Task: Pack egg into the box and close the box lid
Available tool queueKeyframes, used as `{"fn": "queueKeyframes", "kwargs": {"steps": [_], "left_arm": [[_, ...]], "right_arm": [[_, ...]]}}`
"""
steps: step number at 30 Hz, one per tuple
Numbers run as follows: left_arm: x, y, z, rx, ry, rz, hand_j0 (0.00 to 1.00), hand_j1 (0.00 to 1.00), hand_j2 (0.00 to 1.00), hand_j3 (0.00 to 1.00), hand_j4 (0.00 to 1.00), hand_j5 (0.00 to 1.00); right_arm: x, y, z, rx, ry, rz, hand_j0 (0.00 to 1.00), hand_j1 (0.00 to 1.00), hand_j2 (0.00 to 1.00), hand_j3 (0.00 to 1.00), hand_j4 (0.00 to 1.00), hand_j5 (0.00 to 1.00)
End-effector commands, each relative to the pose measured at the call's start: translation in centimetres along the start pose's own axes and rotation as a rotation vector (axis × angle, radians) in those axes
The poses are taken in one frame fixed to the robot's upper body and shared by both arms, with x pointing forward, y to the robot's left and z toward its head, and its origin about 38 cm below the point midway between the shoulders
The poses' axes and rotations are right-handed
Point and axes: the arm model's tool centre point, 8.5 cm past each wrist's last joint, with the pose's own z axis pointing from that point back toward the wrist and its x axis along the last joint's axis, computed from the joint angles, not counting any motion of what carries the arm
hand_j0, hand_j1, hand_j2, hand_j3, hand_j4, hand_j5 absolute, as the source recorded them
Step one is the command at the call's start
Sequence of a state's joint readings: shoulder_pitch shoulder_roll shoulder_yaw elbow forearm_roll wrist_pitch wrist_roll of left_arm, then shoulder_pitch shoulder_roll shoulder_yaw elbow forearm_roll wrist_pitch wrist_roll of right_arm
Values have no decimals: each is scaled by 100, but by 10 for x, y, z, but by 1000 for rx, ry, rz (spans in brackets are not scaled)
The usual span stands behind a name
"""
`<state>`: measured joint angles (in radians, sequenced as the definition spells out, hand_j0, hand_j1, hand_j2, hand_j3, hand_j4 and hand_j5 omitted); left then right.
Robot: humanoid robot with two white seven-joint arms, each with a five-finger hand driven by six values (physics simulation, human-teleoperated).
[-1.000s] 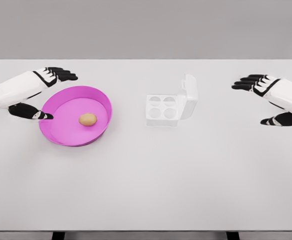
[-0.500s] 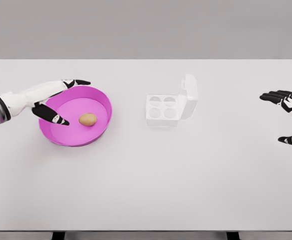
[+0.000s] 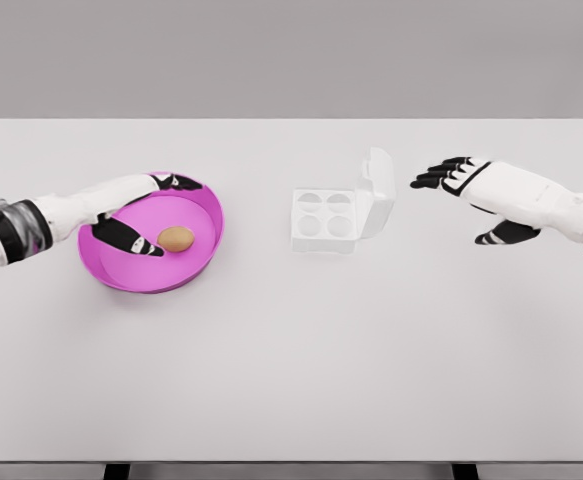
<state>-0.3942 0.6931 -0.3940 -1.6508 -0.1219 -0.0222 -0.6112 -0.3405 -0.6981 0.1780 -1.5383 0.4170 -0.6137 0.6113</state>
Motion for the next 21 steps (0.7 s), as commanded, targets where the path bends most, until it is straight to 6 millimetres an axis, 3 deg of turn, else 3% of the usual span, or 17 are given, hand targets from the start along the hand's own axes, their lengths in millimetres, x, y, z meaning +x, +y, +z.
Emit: {"fn": "queueKeyframes", "kwargs": {"steps": [1,12,21], "left_arm": [[0,-4,-2,-11,4,-6,87,87,87,87,87,87],[3,-15,-15,-25,31,-23,86,86,86,86,86,86],[6,-20,-25,-18,35,-36,83,83,83,83,83,83]], "right_arm": [[-8,20,-3,59,16,-33,100,100,100,100,100,100],[-30,22,7,67,78,-66,100,100,100,100,100,100],[-29,23,7,67,75,-67,100,100,100,100,100,100]]}}
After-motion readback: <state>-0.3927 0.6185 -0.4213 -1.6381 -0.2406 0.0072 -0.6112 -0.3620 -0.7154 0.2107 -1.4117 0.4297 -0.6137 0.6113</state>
